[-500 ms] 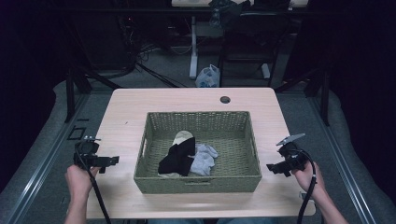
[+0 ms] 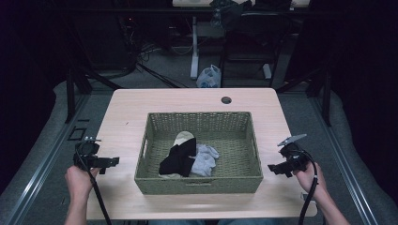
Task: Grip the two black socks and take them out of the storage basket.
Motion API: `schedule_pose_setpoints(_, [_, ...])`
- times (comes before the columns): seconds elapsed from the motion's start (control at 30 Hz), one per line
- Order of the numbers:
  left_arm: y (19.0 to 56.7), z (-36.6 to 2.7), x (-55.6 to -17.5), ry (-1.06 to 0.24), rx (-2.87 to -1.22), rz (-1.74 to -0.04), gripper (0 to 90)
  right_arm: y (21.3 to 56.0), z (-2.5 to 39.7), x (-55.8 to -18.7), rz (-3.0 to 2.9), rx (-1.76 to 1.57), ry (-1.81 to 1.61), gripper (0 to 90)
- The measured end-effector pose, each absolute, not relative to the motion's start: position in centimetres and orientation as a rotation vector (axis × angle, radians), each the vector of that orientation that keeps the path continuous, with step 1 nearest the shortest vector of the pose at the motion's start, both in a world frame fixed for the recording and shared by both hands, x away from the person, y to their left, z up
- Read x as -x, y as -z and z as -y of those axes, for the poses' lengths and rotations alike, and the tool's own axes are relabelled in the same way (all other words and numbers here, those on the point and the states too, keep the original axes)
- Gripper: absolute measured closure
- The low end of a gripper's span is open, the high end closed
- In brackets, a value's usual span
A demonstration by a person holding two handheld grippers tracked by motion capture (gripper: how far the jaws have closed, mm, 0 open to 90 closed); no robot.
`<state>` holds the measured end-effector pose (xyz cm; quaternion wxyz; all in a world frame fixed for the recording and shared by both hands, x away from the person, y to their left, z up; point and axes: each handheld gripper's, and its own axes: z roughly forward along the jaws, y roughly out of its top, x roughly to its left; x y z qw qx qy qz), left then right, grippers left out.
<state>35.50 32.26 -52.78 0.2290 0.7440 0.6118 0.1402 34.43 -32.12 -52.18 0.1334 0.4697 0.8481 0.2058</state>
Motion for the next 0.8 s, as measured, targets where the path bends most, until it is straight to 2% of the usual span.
schedule_pose_setpoints(0.8, [49.4,-30.3,-34.9,-0.441,-2.05,-1.636,0.0,52.1,32.1,-34.4,-2.463,-1.357,-0.602,14.8])
